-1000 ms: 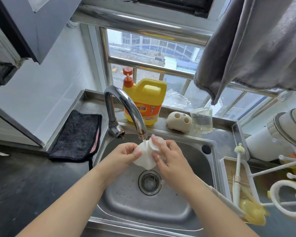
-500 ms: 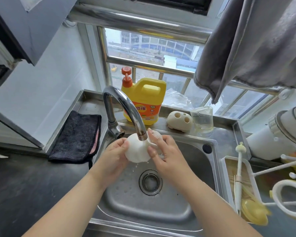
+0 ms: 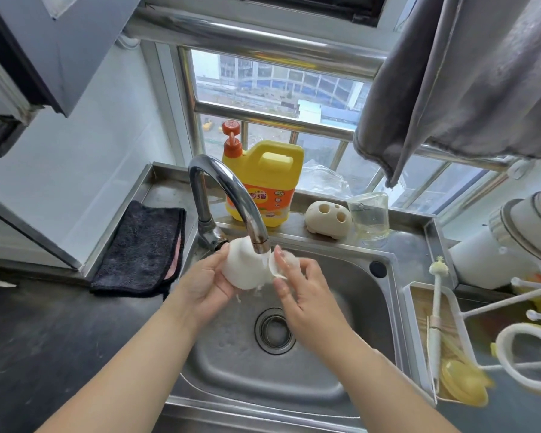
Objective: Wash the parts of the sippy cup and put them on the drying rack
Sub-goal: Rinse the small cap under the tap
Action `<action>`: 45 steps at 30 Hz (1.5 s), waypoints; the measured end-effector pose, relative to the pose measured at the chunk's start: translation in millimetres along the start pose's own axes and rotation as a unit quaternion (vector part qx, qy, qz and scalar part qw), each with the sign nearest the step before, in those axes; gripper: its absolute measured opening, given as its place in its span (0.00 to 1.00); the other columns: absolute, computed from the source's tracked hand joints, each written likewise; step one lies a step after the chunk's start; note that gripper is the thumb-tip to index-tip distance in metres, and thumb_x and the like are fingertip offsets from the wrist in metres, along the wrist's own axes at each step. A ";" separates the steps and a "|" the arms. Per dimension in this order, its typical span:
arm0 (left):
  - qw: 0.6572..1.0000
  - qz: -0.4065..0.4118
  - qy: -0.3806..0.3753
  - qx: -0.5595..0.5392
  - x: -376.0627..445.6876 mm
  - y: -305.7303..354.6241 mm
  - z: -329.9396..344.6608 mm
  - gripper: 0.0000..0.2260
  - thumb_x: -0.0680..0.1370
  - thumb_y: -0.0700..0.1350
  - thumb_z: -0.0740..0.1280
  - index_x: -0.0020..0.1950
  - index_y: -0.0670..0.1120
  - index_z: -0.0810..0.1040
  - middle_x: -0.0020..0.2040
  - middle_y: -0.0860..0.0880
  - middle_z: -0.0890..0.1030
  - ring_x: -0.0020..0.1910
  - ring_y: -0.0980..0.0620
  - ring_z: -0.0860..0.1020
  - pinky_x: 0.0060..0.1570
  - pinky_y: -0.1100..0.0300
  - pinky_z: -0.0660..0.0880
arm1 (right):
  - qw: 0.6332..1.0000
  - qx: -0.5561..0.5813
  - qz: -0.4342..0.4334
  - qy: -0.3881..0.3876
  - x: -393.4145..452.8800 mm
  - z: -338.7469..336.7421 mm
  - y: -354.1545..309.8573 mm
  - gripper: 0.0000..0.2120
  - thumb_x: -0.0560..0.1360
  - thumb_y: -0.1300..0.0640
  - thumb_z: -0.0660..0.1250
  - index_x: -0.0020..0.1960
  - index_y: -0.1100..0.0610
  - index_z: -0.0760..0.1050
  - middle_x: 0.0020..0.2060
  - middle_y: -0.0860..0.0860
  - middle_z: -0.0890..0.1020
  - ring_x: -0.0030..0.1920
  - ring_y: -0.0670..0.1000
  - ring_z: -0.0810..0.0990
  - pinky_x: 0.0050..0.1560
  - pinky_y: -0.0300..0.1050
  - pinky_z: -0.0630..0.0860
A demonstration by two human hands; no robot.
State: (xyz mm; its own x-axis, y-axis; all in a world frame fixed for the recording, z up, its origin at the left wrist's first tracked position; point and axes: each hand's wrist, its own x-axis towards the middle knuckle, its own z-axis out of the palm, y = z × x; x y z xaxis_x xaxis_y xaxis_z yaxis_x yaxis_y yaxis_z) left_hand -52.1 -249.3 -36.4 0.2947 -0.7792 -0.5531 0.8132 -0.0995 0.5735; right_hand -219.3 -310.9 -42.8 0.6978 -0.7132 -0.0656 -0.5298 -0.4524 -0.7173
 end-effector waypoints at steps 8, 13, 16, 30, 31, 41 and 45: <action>0.859 0.194 -0.060 0.470 -2.8 -5.4 -6.3 0.05 0.75 0.32 0.68 0.44 0.42 0.78 0.36 0.53 0.81 0.36 0.60 0.77 0.41 0.65 0.73 | 0.986 0.045 0.156 -0.036 1.5 -18.6 -2.9 0.28 0.75 0.39 0.62 0.73 0.41 0.62 0.61 0.46 0.73 0.65 0.47 0.70 0.57 0.36 0.63; 0.524 0.437 -0.144 0.717 13.7 -23.5 -29.3 0.04 0.70 0.38 0.64 0.39 0.46 0.77 0.36 0.53 0.80 0.37 0.50 0.78 0.46 0.60 0.69 | 0.961 0.136 0.242 -0.007 28.3 -18.7 -19.3 0.24 0.70 0.38 0.69 0.61 0.48 0.73 0.54 0.44 0.79 0.54 0.45 0.76 0.50 0.38 0.69; 0.433 0.489 -0.160 0.740 17.7 -28.9 -41.4 0.06 0.66 0.34 0.69 0.39 0.44 0.78 0.38 0.49 0.81 0.44 0.48 0.79 0.59 0.47 0.68 | 0.954 0.123 0.274 -0.007 37.1 -11.2 -13.6 0.17 0.66 0.45 0.71 0.51 0.53 0.76 0.43 0.46 0.80 0.45 0.48 0.78 0.43 0.41 0.72; 0.980 -0.048 -0.061 0.182 -13.9 -21.8 -14.5 0.16 0.77 0.37 0.65 0.62 0.51 0.73 0.57 0.44 0.78 0.51 0.47 0.81 0.51 0.48 0.79 | 0.951 0.174 0.253 -0.026 32.6 8.0 -5.6 0.11 0.71 0.58 0.66 0.52 0.57 0.76 0.39 0.49 0.80 0.39 0.51 0.76 0.38 0.42 0.70; 0.980 -0.059 -0.056 0.183 -13.0 -22.9 -12.7 0.15 0.78 0.35 0.62 0.60 0.51 0.74 0.57 0.43 0.78 0.51 0.45 0.80 0.52 0.46 0.79 | 0.952 0.166 0.255 -0.039 31.4 7.5 -5.9 0.13 0.73 0.56 0.65 0.56 0.57 0.73 0.43 0.49 0.79 0.41 0.50 0.76 0.38 0.42 0.69; 0.963 -0.077 -0.029 0.255 -5.0 -22.1 -22.2 0.19 0.76 0.59 0.63 0.62 0.50 0.74 0.58 0.43 0.77 0.54 0.46 0.79 0.47 0.50 0.81 | 0.974 -0.154 -0.008 -0.164 12.8 -7.9 -7.5 0.20 0.81 0.54 0.57 0.72 0.49 0.62 0.58 0.51 0.60 0.42 0.49 0.72 0.44 0.36 0.68; 0.959 -0.049 -0.036 0.277 -3.4 -24.2 -20.9 0.16 0.77 0.55 0.65 0.62 0.51 0.75 0.59 0.43 0.79 0.53 0.46 0.81 0.46 0.50 0.80 | 0.992 -0.095 0.023 -0.076 19.3 14.2 -5.1 0.08 0.75 0.59 0.66 0.48 0.58 0.67 0.39 0.54 0.70 0.36 0.52 0.69 0.36 0.44 0.69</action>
State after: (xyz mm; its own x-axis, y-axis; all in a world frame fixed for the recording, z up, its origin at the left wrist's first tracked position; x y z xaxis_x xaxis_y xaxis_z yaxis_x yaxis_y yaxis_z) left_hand -62.3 -231.3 -61.1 0.1787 -0.7876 -0.5897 0.4387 -0.4727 0.7643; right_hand -196.3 -314.7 -50.2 0.7280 -0.6529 -0.2092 -0.6336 -0.5242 -0.5690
